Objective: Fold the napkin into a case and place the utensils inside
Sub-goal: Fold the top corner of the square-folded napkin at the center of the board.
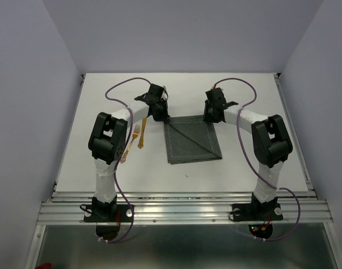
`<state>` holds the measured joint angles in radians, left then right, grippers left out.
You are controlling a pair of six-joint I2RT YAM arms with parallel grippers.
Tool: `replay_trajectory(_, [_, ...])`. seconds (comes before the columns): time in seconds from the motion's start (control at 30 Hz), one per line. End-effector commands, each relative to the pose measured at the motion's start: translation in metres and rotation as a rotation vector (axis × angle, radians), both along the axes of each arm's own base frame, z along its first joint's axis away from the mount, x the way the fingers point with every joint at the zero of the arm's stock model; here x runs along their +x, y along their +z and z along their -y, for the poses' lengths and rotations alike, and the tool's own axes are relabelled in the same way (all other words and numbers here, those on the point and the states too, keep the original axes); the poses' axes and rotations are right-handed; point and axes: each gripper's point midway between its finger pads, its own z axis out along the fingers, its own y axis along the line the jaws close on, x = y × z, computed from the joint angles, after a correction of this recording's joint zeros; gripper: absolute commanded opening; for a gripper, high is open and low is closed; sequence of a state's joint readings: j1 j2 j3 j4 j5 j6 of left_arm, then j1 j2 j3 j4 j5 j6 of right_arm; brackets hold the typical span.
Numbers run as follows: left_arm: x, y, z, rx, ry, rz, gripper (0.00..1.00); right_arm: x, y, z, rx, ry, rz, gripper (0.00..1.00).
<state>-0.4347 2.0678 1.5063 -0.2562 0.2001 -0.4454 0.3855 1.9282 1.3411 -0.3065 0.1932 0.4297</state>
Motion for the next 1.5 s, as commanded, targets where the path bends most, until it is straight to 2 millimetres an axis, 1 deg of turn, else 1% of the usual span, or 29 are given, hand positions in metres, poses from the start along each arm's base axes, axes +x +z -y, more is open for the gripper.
replay_trajectory(0.0, [0.013,0.060,-0.002,-0.028,0.002,0.129,0.00,0.014,0.003,-0.005,0.012,0.012,0.020,0.33])
replay_trajectory(0.07, [0.012,0.062,-0.003,-0.025,0.005,0.132,0.00,0.015,-0.001,-0.005,0.010,0.008,0.015,0.29])
replay_trajectory(0.1, [0.011,0.063,-0.003,-0.025,0.005,0.132,0.00,0.016,0.000,-0.005,0.010,0.000,0.021,0.28])
replay_trajectory(0.17, [0.009,0.063,-0.004,-0.030,0.004,0.131,0.00,0.018,0.004,-0.004,0.011,-0.008,0.031,0.22])
replay_trajectory(0.2, [0.007,0.063,-0.004,-0.033,0.003,0.130,0.01,0.018,0.006,-0.003,0.011,-0.016,0.039,0.14])
replay_trajectory(0.27, [0.005,0.061,-0.006,-0.026,0.010,0.124,0.01,0.020,0.012,-0.003,0.022,-0.022,0.064,0.08])
replay_trajectory(0.3, [0.004,0.059,-0.011,-0.005,0.031,0.124,0.00,0.021,0.017,-0.002,0.019,-0.029,0.078,0.03])
replay_trajectory(0.33, [0.004,0.059,-0.012,-0.002,0.037,0.125,0.00,0.022,0.020,-0.001,0.017,-0.032,0.084,0.01])
replay_trajectory(0.4, [0.001,0.059,-0.012,-0.011,0.033,0.124,0.00,0.025,0.026,0.000,0.015,-0.041,0.105,0.01])
replay_trajectory(0.63, [-0.007,0.049,-0.004,-0.026,-0.002,0.098,0.00,0.033,0.024,0.000,0.009,-0.058,0.111,0.01])
replay_trajectory(0.77, [-0.011,0.043,0.001,-0.032,-0.021,0.082,0.00,0.036,0.031,0.001,0.021,-0.077,0.144,0.01])
replay_trajectory(0.83, [-0.010,0.042,0.002,-0.034,-0.026,0.078,0.00,0.037,0.032,0.000,0.024,-0.073,0.145,0.01])
replay_trajectory(0.87, [-0.010,0.038,0.004,-0.037,-0.031,0.070,0.00,0.039,0.030,-0.001,0.024,-0.072,0.142,0.01])
replay_trajectory(0.93, [-0.008,0.038,0.007,-0.043,-0.034,0.070,0.00,0.039,0.027,-0.002,0.028,-0.068,0.136,0.01])
replay_trajectory(1.0, [-0.008,0.035,0.008,-0.042,-0.037,0.062,0.00,0.038,0.024,-0.003,0.027,-0.066,0.128,0.05])
replay_trajectory(1.03, [-0.006,0.036,0.009,-0.044,-0.039,0.067,0.00,0.038,0.022,-0.003,0.028,-0.065,0.124,0.08])
replay_trajectory(1.07, [-0.005,0.036,0.010,-0.043,-0.041,0.067,0.00,0.037,0.022,-0.003,0.031,-0.065,0.124,0.18])
replay_trajectory(1.13, [-0.001,0.034,0.011,-0.039,-0.043,0.068,0.00,0.034,0.024,-0.002,0.034,-0.069,0.124,0.27])
replay_trajectory(1.17, [0.000,0.032,0.010,-0.032,-0.043,0.065,0.00,0.033,0.027,-0.002,0.037,-0.072,0.129,0.32])
replay_trajectory(1.23, [0.004,0.027,0.011,-0.020,-0.041,0.059,0.00,0.031,0.041,0.000,0.047,-0.078,0.154,0.36])
replay_trajectory(1.27, [0.005,0.023,0.010,-0.009,-0.038,0.053,0.00,0.025,0.042,0.003,0.043,-0.079,0.153,0.39])
replay_trajectory(1.33, [0.009,0.023,0.009,0.004,-0.030,0.061,0.00,0.017,0.048,0.007,0.043,-0.084,0.163,0.42])
replay_trajectory(1.37, [0.010,0.023,0.007,0.014,-0.024,0.066,0.00,0.003,0.047,0.012,0.051,-0.083,0.161,0.42])
replay_trajectory(1.4, [0.011,0.022,0.006,0.020,-0.022,0.067,0.00,-0.007,0.046,0.013,0.062,-0.079,0.154,0.42])
replay_trajectory(1.43, [0.014,0.024,0.005,0.025,-0.018,0.076,0.00,-0.016,0.060,0.010,0.107,-0.062,0.181,0.42])
replay_trajectory(1.47, [0.014,0.024,0.006,0.025,-0.020,0.077,0.00,-0.026,0.057,0.013,0.115,-0.066,0.172,0.41])
